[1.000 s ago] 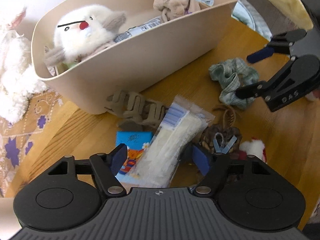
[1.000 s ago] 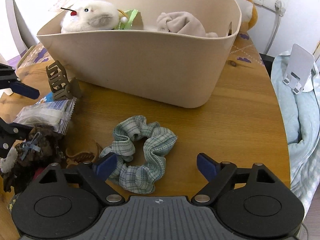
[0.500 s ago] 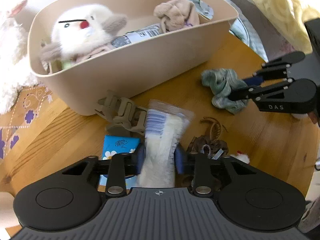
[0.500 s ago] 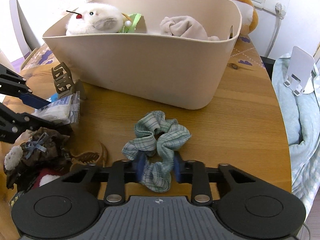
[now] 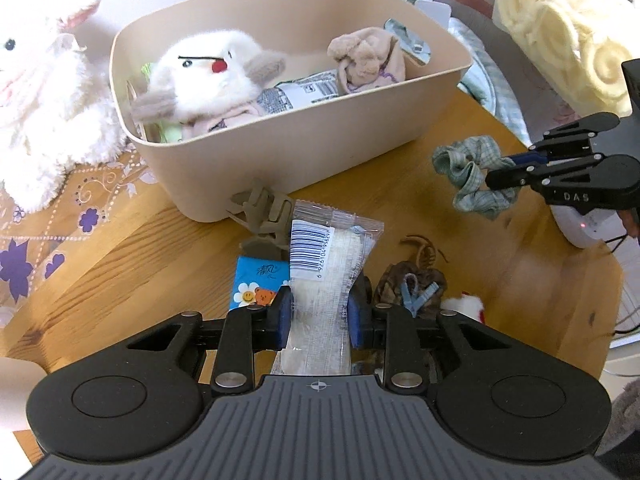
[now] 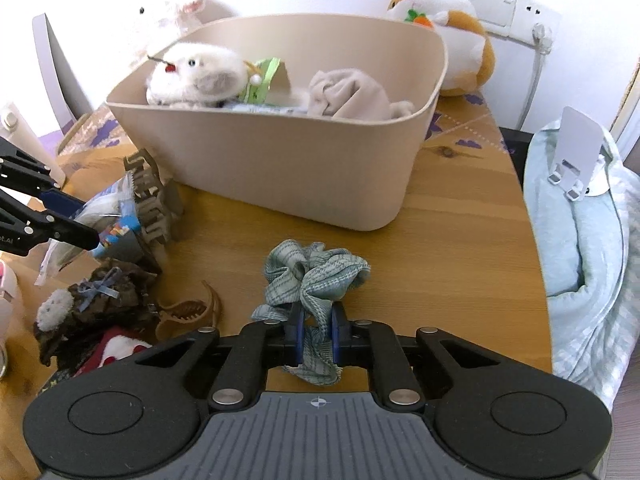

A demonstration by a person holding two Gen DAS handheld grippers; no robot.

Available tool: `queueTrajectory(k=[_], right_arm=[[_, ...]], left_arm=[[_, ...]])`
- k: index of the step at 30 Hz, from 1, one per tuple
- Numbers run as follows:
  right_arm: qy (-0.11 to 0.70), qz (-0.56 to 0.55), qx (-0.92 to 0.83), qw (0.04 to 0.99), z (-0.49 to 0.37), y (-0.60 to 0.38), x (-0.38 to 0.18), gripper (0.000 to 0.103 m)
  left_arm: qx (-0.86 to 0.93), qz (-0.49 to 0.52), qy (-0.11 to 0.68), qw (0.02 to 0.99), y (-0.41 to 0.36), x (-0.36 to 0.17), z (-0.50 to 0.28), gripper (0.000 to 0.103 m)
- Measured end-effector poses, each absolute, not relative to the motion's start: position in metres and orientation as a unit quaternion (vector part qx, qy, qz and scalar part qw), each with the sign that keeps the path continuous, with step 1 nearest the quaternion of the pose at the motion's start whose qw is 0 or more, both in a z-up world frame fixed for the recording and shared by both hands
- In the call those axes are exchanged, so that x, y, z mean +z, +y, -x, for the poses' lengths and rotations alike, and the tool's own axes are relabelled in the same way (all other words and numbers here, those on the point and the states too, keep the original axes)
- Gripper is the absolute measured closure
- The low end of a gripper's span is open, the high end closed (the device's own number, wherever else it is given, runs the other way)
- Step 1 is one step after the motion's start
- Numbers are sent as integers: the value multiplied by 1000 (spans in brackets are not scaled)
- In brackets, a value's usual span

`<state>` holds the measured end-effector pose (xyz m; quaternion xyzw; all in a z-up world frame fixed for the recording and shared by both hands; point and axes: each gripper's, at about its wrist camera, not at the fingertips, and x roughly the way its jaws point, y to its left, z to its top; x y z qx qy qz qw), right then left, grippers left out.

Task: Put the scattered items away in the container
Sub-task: 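Carry the snack bag and scrunchie over the basket and open both tools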

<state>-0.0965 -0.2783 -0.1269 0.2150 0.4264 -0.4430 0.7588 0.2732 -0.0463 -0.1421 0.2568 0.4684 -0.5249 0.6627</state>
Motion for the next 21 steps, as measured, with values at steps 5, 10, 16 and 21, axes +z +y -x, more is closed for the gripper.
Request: queueTrajectory(k=[5, 10, 16, 21], right_arm=[[420, -208, -442, 765, 105, -273, -109, 91], [401, -196, -446, 776, 110, -268, -86, 91], [378, -175, -450, 790, 112, -272, -56, 91], [359, -153, -451, 803, 108, -281, -33, 91]], left_arm=[[-525, -226, 463, 677, -39, -128, -277, 75], [-526, -203, 456, 688, -34, -112, -280, 75], [-530, -176, 436, 706, -29, -89, -287, 75], [-534, -149, 415, 722, -36, -69, -298, 75]])
